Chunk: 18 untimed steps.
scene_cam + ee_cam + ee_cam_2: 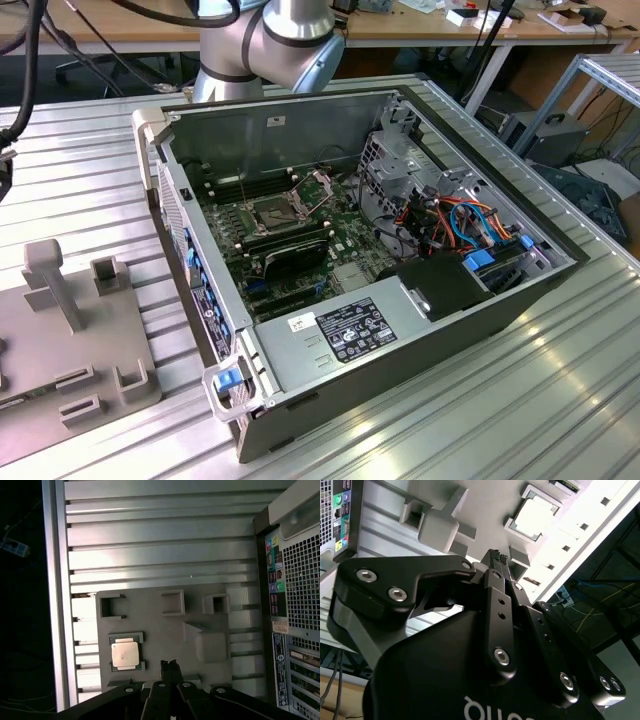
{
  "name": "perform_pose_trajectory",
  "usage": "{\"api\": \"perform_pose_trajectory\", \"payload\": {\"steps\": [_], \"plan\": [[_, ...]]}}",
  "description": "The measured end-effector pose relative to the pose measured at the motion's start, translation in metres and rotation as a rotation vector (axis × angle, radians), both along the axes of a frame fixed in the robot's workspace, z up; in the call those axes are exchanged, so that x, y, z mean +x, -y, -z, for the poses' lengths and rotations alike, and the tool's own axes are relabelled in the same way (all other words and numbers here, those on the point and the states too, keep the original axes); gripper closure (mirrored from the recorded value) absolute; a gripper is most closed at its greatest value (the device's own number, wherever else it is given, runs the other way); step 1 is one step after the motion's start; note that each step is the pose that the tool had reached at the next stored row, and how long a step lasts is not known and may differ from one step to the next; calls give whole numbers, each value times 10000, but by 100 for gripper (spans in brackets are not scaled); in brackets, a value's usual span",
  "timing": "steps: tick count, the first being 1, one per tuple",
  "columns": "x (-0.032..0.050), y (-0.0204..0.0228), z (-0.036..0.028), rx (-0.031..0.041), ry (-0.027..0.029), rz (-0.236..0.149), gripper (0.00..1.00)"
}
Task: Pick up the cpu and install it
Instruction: 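Reach for the cpu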
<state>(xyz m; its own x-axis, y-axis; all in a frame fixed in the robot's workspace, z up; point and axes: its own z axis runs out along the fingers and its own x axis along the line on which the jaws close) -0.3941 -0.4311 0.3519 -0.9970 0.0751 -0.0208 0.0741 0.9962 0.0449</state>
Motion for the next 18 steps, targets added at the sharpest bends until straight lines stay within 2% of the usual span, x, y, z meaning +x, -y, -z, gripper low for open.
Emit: {"api": "perform_pose_trajectory", "payload": {"steps": [4,11,18], "plan": [[-93,0,79,-1,-23,1,89],[-233,0,158,0,-41,1,89],[-415,0,242,-2,-81,1,89]]}}
